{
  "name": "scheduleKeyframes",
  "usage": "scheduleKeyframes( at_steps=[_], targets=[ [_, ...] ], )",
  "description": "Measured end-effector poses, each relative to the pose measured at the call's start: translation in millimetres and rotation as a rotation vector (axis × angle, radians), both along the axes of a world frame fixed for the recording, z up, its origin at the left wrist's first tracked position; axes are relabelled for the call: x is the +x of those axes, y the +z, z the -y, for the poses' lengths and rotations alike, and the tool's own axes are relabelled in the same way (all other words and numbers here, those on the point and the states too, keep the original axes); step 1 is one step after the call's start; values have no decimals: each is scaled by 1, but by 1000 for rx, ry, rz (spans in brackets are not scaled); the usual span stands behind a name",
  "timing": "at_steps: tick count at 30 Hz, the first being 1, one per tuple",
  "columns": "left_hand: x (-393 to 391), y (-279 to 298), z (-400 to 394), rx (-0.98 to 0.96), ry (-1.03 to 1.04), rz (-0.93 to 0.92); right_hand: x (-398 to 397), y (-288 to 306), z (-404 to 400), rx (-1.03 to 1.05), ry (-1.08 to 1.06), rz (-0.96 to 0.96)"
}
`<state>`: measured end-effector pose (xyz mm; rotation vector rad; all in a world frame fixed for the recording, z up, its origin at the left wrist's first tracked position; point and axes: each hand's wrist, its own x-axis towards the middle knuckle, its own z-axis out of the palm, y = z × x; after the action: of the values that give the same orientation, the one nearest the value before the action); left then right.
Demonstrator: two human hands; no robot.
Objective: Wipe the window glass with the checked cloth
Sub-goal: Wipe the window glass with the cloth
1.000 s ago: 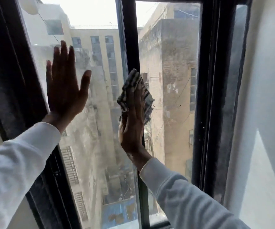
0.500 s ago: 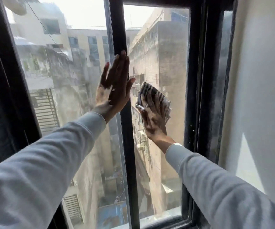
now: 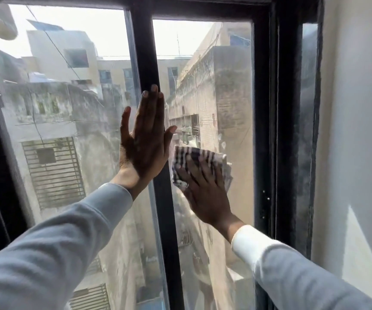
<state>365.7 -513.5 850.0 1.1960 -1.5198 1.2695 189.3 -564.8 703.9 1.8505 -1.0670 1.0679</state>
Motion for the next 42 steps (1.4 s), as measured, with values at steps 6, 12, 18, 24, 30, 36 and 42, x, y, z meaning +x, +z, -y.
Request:
scheduleKeyframes(
  at_steps=[6, 12, 18, 24, 30, 36, 42],
  targets=[
    [3, -1, 10, -43, -3, -6, -30, 184, 30, -162, -98, 298],
    [4, -4, 21, -114, 22, 5, -21, -1, 21, -68, -42, 301],
    [3, -5, 23, -120, 22, -11, -31, -158, 10, 99, -100, 211],
    [6, -4, 21, -91, 7, 29, -30, 25, 13, -60, -14, 243],
    [6, -1, 20, -54, -1, 43, -27, 189, 29, -183, -71, 376],
    [8, -2, 25, -76, -20, 34, -11, 63, 26, -144, -119, 292],
    [7, -6, 31, -130, -19, 11, -3, -154, -1, 17, -83, -165]
  ],
)
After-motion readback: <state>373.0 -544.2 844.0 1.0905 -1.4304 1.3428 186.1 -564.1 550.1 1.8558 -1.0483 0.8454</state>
